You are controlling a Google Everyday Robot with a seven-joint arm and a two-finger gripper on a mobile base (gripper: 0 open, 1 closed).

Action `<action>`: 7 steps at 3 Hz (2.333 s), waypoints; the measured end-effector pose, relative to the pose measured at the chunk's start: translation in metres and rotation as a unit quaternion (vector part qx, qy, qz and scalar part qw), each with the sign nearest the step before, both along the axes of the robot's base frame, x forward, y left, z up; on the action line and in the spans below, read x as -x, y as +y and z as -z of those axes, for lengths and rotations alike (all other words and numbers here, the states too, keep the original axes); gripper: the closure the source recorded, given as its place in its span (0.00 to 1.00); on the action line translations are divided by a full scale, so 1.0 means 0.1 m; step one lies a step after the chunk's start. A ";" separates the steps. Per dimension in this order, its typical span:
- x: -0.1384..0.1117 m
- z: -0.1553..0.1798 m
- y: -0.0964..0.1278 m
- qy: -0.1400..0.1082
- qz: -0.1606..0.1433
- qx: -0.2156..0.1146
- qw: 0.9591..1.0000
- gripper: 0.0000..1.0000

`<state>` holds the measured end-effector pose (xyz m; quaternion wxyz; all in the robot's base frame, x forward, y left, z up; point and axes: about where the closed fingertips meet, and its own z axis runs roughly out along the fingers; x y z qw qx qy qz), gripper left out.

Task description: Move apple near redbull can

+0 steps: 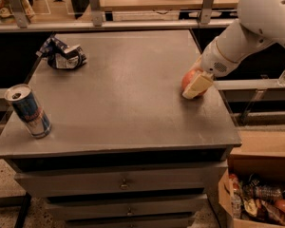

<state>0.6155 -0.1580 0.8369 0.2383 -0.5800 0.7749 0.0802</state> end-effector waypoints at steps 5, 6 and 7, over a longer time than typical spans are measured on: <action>0.56 -0.96 2.01 -0.029 -0.243 -0.144 0.959 1.00; 0.72 -0.90 2.45 -0.023 -0.295 -0.137 0.945 1.00; 0.82 -0.79 2.75 -0.011 -0.330 -0.132 0.935 1.00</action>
Offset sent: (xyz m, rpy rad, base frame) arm -0.0184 0.0732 0.1021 0.2798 -0.0873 0.2128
